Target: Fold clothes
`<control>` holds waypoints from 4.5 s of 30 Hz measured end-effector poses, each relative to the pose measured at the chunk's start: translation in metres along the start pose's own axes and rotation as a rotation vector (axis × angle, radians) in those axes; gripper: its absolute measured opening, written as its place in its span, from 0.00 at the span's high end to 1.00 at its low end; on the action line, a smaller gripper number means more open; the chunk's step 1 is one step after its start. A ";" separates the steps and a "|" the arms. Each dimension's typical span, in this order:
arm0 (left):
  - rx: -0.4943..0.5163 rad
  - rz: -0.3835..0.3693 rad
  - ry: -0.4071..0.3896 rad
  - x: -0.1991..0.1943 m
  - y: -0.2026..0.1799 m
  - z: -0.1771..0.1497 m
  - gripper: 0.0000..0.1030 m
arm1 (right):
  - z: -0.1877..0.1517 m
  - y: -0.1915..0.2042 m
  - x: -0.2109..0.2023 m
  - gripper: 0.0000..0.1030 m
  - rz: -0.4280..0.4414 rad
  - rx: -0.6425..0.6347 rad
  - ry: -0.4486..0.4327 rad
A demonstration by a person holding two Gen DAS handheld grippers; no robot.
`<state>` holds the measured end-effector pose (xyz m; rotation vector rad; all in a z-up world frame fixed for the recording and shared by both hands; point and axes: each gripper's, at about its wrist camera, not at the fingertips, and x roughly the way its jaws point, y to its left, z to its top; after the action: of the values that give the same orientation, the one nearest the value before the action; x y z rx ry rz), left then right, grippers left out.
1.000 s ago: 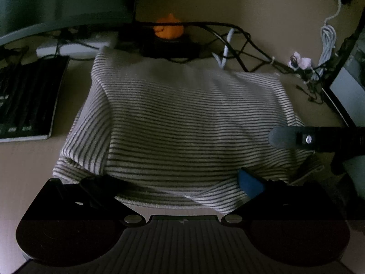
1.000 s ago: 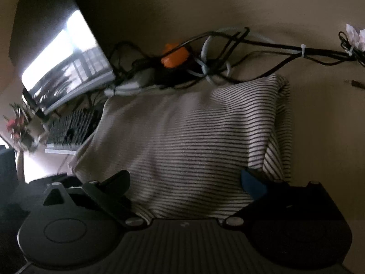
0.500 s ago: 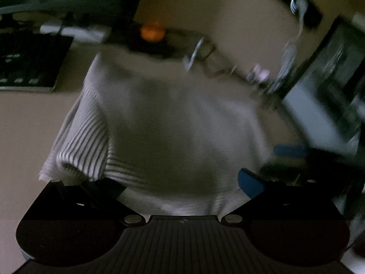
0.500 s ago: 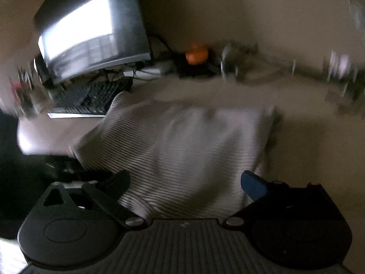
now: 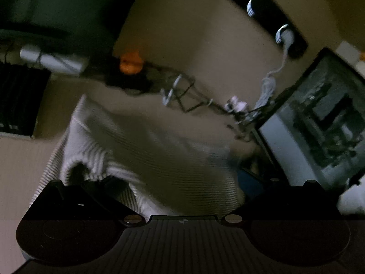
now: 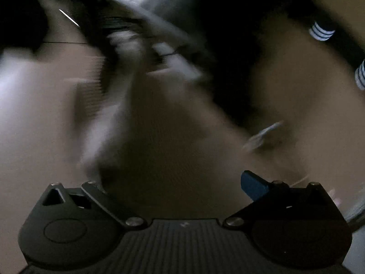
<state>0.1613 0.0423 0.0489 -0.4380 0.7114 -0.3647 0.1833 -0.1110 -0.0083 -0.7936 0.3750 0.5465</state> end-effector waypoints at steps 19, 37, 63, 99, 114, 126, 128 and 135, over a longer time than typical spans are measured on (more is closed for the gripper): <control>0.010 0.101 0.117 0.113 0.034 0.004 0.00 | -0.057 -0.145 0.077 0.00 -0.060 0.597 0.266; 0.062 0.148 0.157 0.036 -0.009 -0.044 0.00 | -0.061 -0.037 -0.019 0.00 0.508 0.346 0.239; 0.037 0.242 0.049 0.031 -0.035 0.005 0.00 | -0.058 -0.011 -0.082 0.00 0.276 0.240 0.162; 0.198 -0.026 0.329 0.005 -0.061 -0.113 0.00 | -0.152 -0.073 -0.096 0.00 0.347 0.821 0.372; 0.610 0.643 -0.047 0.085 -0.067 -0.010 0.00 | -0.141 -0.048 -0.095 0.00 0.250 0.673 0.396; -0.193 0.958 -0.172 -0.093 0.149 0.022 0.00 | -0.083 -0.017 -0.070 0.00 0.307 0.586 0.334; -0.329 0.873 -0.191 -0.122 0.167 0.013 0.00 | -0.061 -0.017 -0.073 0.00 0.287 0.542 0.260; -0.253 0.701 -0.126 -0.127 0.139 -0.018 0.00 | -0.014 0.019 -0.029 0.00 -0.040 0.087 0.175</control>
<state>0.0833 0.2146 0.0357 -0.4171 0.7442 0.4128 0.1479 -0.1199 -0.0134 -0.7653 0.5395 0.4213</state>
